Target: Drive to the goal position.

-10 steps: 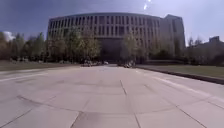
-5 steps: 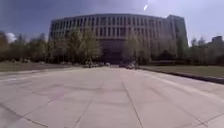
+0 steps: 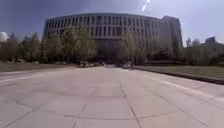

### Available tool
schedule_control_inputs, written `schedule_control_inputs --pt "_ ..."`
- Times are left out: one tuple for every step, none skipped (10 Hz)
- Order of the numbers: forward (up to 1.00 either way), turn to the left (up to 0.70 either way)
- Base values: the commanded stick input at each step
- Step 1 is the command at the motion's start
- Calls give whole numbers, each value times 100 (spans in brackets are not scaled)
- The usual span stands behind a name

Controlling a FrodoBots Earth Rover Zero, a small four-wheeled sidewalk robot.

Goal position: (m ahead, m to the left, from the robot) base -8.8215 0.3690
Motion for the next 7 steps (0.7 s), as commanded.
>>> schedule_control_inputs --pt "85 0" --pt "85 0" --pt "85 0" --pt "85 0" --pt "85 0" --pt "85 0" --pt "85 0"
